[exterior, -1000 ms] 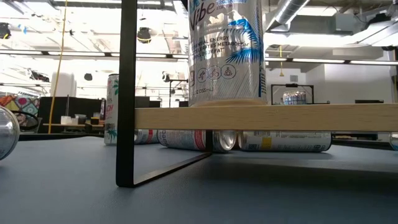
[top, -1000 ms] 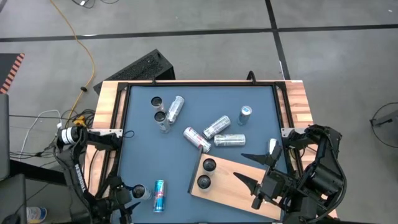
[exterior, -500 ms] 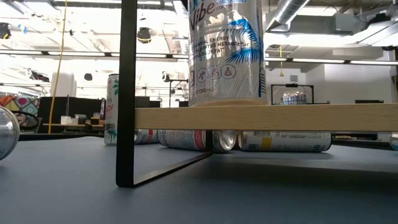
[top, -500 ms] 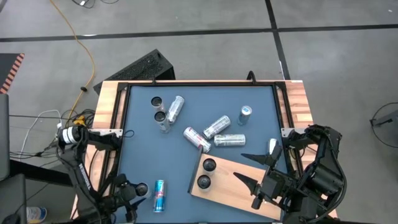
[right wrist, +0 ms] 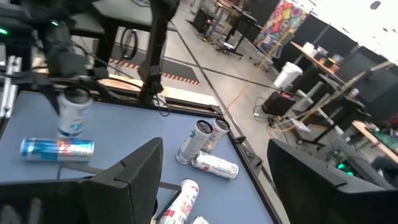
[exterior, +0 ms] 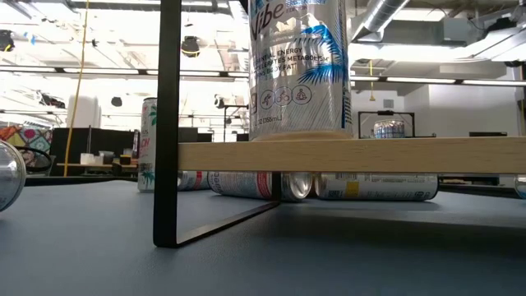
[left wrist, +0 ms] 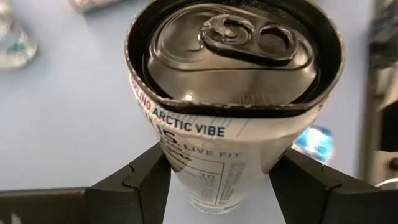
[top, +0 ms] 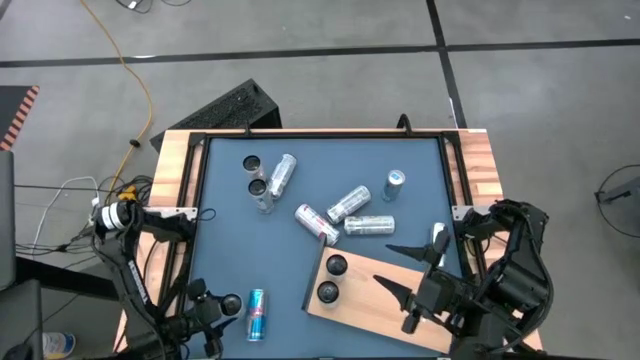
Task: Place canned beverage on shelf
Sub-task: Put the white blue can on the shelf
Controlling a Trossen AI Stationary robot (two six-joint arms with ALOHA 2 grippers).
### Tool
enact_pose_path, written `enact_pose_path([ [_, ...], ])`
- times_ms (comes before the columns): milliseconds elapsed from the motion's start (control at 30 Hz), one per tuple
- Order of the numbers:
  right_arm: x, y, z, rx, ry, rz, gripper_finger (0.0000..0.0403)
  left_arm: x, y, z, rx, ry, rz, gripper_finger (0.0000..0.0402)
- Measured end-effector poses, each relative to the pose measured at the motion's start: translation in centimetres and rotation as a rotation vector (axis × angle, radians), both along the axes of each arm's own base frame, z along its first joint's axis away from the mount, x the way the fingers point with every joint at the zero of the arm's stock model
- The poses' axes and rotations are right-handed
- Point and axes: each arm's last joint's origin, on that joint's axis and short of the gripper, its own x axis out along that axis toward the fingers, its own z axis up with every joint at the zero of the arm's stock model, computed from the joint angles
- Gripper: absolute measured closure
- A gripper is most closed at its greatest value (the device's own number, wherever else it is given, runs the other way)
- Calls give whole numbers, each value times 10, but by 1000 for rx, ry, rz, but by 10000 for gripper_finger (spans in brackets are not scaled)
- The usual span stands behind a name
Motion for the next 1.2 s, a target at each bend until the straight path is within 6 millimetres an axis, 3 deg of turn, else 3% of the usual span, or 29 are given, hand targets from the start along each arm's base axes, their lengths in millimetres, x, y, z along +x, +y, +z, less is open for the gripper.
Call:
enact_pose_path([
  [233, 11, -11, -1, 20, 32, -22, 122, 1, -1, 57, 9, -35, -184, 189],
  [533, 27, -14, -4, -59, 98, 7, 122, 3, 26, 138, 136, -259, -420, 189],
  [767, 56, 1, -4, -46, 140, 278, 122, 23, 54, 189, 196, -401, -724, 189],
  [867, 72, 2, -11, -8, 154, 402, 122, 37, 69, 201, 175, -450, -844, 189],
  [1000, 91, 2, -18, 32, 120, 574, 122, 54, 77, 204, 128, -472, -1042, 189],
  [1200, 108, -1, -22, -3, 52, 635, 122, 70, 78, 202, 51, -519, -1328, 189],
])
